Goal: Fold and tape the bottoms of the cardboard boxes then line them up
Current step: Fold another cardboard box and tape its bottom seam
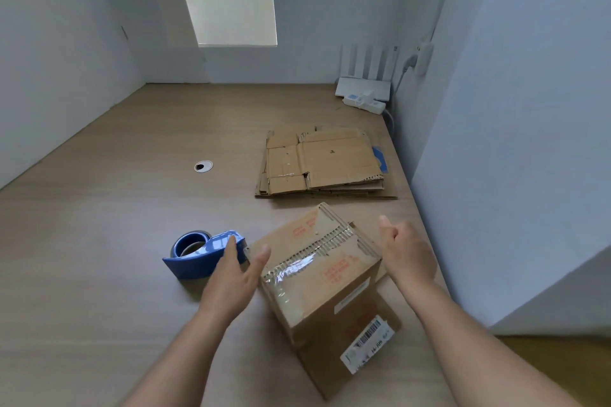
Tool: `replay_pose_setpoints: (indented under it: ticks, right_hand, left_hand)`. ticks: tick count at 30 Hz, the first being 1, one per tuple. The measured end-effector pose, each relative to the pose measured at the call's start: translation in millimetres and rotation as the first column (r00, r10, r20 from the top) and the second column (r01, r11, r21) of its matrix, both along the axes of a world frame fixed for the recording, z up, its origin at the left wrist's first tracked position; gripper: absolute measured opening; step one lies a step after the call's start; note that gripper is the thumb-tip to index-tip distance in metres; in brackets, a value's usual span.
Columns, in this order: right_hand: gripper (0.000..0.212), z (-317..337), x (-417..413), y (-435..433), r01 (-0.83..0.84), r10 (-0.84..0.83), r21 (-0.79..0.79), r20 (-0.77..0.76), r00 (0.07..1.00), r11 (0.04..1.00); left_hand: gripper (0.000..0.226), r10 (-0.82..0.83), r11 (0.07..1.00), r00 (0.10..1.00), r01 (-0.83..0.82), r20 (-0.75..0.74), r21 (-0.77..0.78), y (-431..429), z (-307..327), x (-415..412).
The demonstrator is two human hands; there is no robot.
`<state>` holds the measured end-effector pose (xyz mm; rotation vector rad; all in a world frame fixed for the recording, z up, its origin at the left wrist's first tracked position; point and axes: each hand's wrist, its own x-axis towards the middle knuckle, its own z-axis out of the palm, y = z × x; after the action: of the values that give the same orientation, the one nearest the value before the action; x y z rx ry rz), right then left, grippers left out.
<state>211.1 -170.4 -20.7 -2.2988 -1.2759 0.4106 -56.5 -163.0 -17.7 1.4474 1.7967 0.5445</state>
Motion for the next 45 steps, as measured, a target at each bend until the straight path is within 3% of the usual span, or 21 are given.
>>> replay_pose_setpoints:
  ticks: [2,5,8,10,12,16,24,26,28,30,33,36,39,41,45]
  right_hand:
    - [0.058,-3,-4,-21,0.002,-0.002,-0.107,0.004,1.000,0.994]
    - [0.068,-14,-15,-31,-0.116,0.067,-0.201,-0.233,0.970,0.973]
    - [0.065,-9,-11,-17,-0.147,0.089,-0.109,-0.418,0.904,0.983]
    - [0.055,0,-11,-6,-0.187,0.126,-0.082,-0.478,0.869,0.979]
    - [0.060,4,-18,5,-0.253,0.174,-0.102,-0.483,0.858,0.962]
    - [0.113,-3,-33,10,-0.260,0.178,-0.192,-0.360,0.916,0.946]
    - [0.135,-15,-14,3,-0.420,0.297,-0.166,-0.485,0.822,0.892]
    - [0.127,-11,-12,4,-0.398,0.303,-0.150,-0.431,0.850,0.905]
    - [0.108,-4,-12,8,-0.335,0.305,-0.071,-0.268,0.914,0.940]
    - [0.088,3,-15,13,-0.297,0.298,0.019,-0.092,0.950,0.955]
    - [0.060,11,-26,22,-0.317,0.316,0.109,0.022,0.948,0.942]
    - [0.034,13,-43,33,-0.376,0.368,0.172,0.075,0.927,0.911]
    - [0.018,12,-62,43,-0.439,0.418,0.270,0.136,0.898,0.857]
    - [0.015,14,-73,48,-0.470,0.440,0.296,0.165,0.883,0.832]
    - [0.013,15,-90,56,-0.495,0.474,0.319,0.146,0.869,0.808]
  left_hand:
    - [0.093,-0.137,0.990,0.988,0.135,0.072,0.036,3,2,0]
    - [0.106,-0.265,0.963,0.962,0.268,0.069,-0.039,1,-4,4]
    - [0.121,-0.314,0.949,0.950,0.313,-0.004,-0.042,-5,-10,11]
    - [0.112,-0.390,0.919,0.911,0.393,-0.131,-0.003,-12,-11,21]
    - [0.101,-0.404,0.906,0.886,0.422,-0.228,0.037,-14,-14,33]
    - [0.087,-0.401,0.896,0.857,0.441,-0.325,0.059,-10,-15,50]
    - [0.088,-0.435,0.872,0.813,0.488,-0.387,0.046,-3,-16,51]
    - [0.099,-0.471,0.865,0.813,0.502,-0.343,0.002,0,-13,46]
    - [0.106,-0.470,0.871,0.839,0.491,-0.274,0.009,7,-8,36]
    - [0.100,-0.380,0.909,0.895,0.408,-0.235,0.085,17,-2,21]
    - [0.084,-0.173,0.953,0.925,0.244,-0.337,0.179,34,-1,-9]
    - [0.078,-0.144,0.982,0.868,0.185,-0.474,0.040,55,-8,-39]
    - [0.052,-0.211,0.977,0.790,0.159,-0.575,-0.139,70,-14,-52]
    - [0.042,-0.244,0.965,0.778,0.138,-0.578,-0.222,79,-20,-57]
    - [0.045,-0.273,0.943,0.746,0.081,-0.608,-0.323,98,-30,-67]
